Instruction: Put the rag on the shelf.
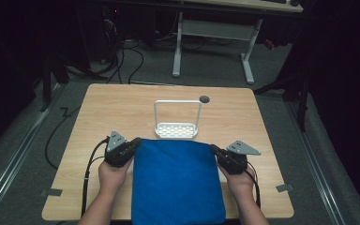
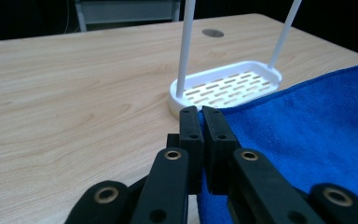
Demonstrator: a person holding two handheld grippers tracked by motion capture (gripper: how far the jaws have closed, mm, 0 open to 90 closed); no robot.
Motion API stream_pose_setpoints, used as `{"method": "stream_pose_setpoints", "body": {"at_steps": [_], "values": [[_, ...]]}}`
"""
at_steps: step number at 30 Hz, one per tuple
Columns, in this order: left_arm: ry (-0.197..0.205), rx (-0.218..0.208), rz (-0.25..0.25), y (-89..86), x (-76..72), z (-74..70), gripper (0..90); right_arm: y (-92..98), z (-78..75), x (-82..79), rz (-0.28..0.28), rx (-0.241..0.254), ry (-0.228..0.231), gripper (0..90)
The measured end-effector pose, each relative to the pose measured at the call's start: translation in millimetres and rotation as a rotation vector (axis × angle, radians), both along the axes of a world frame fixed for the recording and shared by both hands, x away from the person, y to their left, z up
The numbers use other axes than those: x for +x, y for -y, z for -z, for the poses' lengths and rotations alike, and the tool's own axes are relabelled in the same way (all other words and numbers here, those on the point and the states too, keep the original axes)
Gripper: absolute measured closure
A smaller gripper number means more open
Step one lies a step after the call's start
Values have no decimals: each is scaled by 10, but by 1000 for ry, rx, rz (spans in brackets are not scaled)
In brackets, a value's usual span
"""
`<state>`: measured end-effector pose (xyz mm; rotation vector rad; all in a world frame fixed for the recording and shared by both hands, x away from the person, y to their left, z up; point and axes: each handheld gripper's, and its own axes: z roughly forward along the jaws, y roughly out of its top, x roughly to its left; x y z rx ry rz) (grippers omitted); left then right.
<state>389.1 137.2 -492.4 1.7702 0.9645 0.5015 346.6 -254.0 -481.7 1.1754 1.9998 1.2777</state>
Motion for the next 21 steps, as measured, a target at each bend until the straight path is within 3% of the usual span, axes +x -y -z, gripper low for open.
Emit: {"method": "stream_pose_setpoints", "body": {"at_steps": [12,21], "values": [[104,-60,18,-16,-196,-344,876,71,-298,-170,-3,55,96,892],[189,-100,36,-6,-362,-599,876,60,-579,-327,-17,75,193,892]]}}
